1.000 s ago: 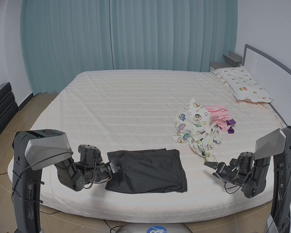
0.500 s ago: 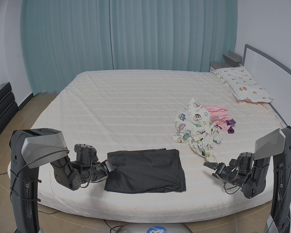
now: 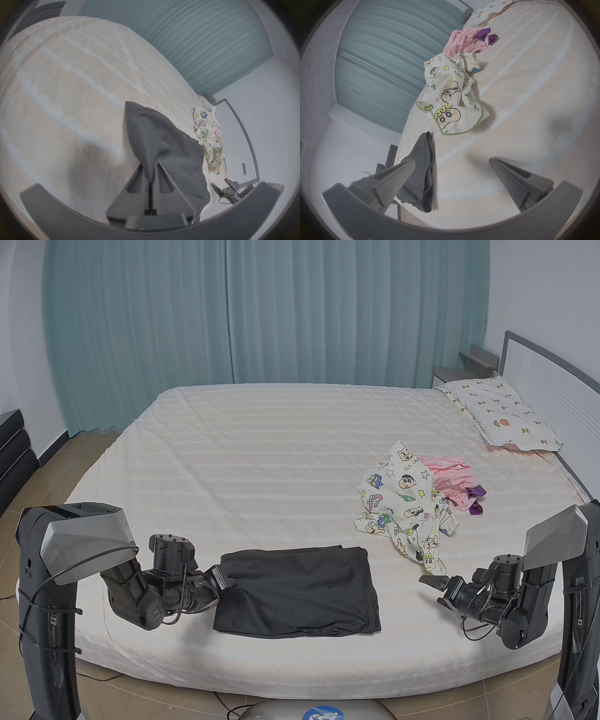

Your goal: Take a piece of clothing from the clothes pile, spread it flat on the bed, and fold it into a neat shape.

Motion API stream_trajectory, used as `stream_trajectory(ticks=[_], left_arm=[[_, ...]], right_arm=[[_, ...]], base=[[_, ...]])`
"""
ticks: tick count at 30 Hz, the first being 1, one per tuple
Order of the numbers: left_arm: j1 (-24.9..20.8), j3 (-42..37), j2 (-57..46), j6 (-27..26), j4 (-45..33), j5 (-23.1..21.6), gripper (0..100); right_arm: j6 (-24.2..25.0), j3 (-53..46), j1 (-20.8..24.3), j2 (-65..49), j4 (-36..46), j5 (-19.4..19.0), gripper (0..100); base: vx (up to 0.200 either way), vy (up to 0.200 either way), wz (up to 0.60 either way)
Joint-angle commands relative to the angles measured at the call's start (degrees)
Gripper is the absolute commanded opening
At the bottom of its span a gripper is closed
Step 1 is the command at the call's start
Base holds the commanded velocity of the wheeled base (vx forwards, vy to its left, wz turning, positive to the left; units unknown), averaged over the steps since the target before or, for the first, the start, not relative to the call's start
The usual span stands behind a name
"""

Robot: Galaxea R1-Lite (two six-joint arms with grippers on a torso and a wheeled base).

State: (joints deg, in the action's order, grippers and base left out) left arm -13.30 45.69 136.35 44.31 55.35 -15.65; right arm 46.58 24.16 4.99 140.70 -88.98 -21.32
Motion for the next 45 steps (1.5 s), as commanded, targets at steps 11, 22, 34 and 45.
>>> stream_trajectory(ticks=[11, 22, 34, 45], left_arm=[[0.6, 0.0, -0.8, 0.5, 0.0, 0.0, 0], [0.7, -0.6, -1.4, 1.7, 0.0, 0.0, 0], [1.6, -1.8, -1.8, 1.9, -0.1, 0.1, 0], [1.8, -3.8, -2.4, 1.8, -0.1, 1.6, 0]], right_arm=[[-0.1, 0.0, 0.1, 0.1, -0.8, 0.0, 100], [-0.2, 0.0, 0.1, 0.1, -0.8, 0.0, 100], [-0.1, 0.0, 0.1, 0.1, -0.8, 0.1, 100], [-0.2, -0.1, 0.1, 0.1, -0.8, 0.1, 100]], base=[[0.000, 0.091, 0.00], [0.000, 0.200, 0.00], [0.000, 0.200, 0.00], [0.000, 0.200, 0.00]])
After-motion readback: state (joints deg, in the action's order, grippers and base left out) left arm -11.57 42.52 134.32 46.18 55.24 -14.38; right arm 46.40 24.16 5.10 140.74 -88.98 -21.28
